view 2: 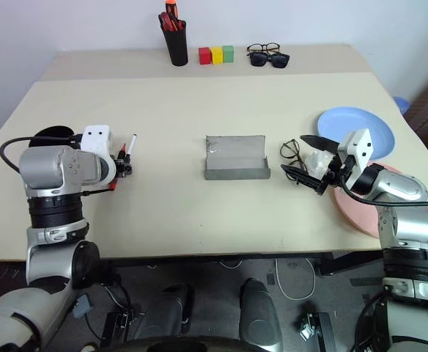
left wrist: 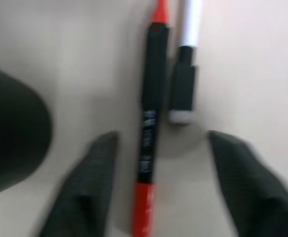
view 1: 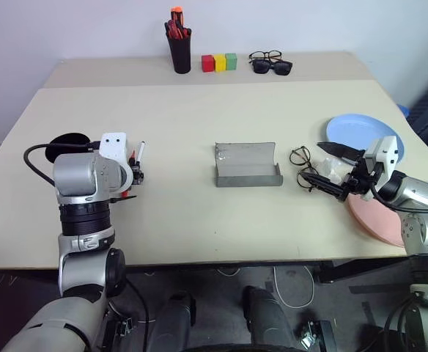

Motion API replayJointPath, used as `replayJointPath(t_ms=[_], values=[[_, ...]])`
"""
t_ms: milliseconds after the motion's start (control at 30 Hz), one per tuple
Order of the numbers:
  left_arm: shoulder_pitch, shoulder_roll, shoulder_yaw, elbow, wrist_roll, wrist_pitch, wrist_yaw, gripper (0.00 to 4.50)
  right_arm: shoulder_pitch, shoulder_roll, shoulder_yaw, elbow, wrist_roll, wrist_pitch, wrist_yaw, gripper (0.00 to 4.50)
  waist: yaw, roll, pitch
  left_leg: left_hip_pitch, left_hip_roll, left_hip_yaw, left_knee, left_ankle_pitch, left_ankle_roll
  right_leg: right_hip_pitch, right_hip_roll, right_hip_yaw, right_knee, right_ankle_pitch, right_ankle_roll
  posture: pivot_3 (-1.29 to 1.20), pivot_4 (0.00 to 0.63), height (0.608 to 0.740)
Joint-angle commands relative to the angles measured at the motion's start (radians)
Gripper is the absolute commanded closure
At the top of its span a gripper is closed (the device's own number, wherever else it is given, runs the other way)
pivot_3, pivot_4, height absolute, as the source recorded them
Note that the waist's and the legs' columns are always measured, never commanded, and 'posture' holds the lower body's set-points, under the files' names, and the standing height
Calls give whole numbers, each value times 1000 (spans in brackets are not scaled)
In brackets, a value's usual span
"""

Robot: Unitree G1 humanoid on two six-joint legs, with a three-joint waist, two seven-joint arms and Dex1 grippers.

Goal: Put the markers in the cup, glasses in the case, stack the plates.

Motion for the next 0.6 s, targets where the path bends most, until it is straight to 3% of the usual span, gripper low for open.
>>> replayJointPath(t_ms=[33, 67, 100, 600], values=[[18, -7, 25, 0, -12, 11, 7, 3904, 5, -19, -37, -47, 22, -5, 1, 0, -1, 0, 0, 0, 0, 0, 0, 0, 0, 0, 0, 0, 0, 0, 0, 0, 150, 740], [23, -10, 27, -4, -16, 11, 8, 4427, 7, -20, -37, -48, 22, -5, 1, 0, -1, 0, 0, 0, 0, 0, 0, 0, 0, 0, 0, 0, 0, 0, 0, 0, 150, 740], [32, -8, 20, -14, -22, 11, 6, 4475, 9, -21, -38, -49, 22, -4, 1, 0, -1, 0, 0, 0, 0, 0, 0, 0, 0, 0, 0, 0, 1, 0, 1, 0, 150, 740], [164, 117, -35, -231, -208, 11, -29, 4475, -9, -9, -26, -17, 8, -11, 6, 0, 1, 1, -1, 1, 0, 0, 0, 0, 0, 0, 0, 0, 1, 1, -1, 0, 150, 740]])
